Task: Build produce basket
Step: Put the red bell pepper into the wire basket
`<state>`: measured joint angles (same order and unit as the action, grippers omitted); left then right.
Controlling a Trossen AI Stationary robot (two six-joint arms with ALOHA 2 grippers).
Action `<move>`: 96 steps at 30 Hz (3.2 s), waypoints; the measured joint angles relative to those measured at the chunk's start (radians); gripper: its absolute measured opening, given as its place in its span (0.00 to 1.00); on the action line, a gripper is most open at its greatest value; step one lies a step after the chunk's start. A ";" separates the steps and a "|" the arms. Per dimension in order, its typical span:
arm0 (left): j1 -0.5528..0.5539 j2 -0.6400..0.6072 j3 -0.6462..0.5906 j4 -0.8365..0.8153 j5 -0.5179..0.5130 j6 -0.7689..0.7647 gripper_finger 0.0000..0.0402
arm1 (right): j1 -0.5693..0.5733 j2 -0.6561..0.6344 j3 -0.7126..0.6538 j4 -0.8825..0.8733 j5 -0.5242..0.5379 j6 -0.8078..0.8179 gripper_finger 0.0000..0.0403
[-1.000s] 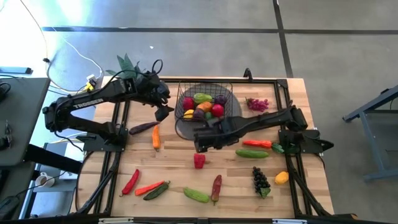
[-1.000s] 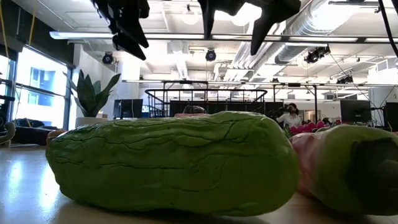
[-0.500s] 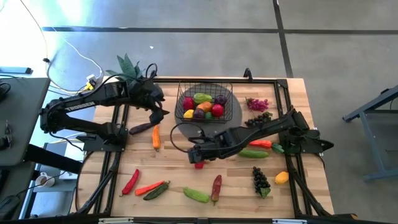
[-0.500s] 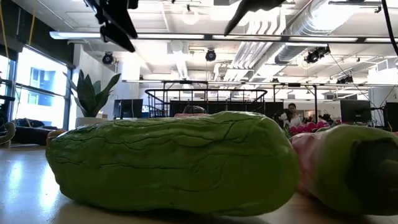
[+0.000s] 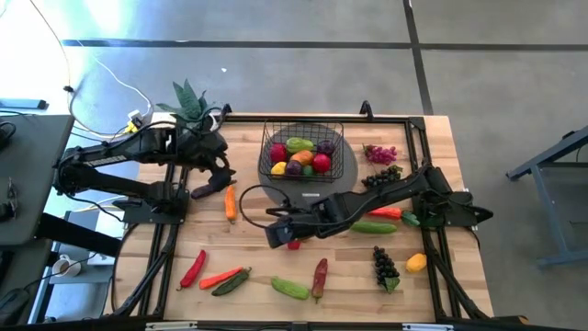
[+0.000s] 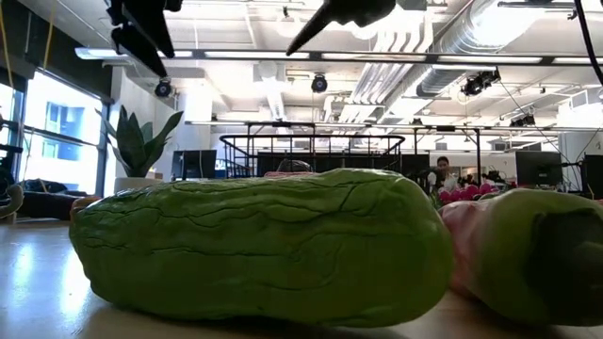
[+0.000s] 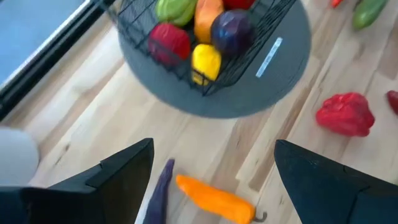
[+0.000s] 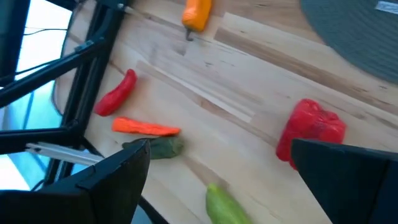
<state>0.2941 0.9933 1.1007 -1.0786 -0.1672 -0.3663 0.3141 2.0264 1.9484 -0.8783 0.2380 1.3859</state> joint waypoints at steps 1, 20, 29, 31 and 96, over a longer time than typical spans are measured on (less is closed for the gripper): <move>-0.008 -0.002 0.000 -0.014 -0.005 -0.017 0.81 | 0.000 0.006 0.000 0.009 0.005 -0.003 0.92; -0.111 -0.007 0.000 -0.163 -0.061 -0.173 0.81 | 0.018 0.095 0.000 0.010 0.017 0.213 0.92; -0.132 -0.006 0.000 -0.162 -0.092 -0.173 0.81 | 0.047 0.150 0.000 -0.098 0.021 0.398 0.92; -0.132 -0.006 0.000 -0.162 -0.099 -0.173 0.81 | 0.047 0.166 0.000 -0.098 0.022 0.418 0.92; -0.131 -0.006 0.000 -0.143 -0.063 0.056 0.81 | -0.183 0.002 0.001 -0.373 0.216 -0.038 0.49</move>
<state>0.1631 0.9873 1.1007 -1.2213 -0.2307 -0.3107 0.1308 2.0279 1.9493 -1.2509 0.4545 1.3480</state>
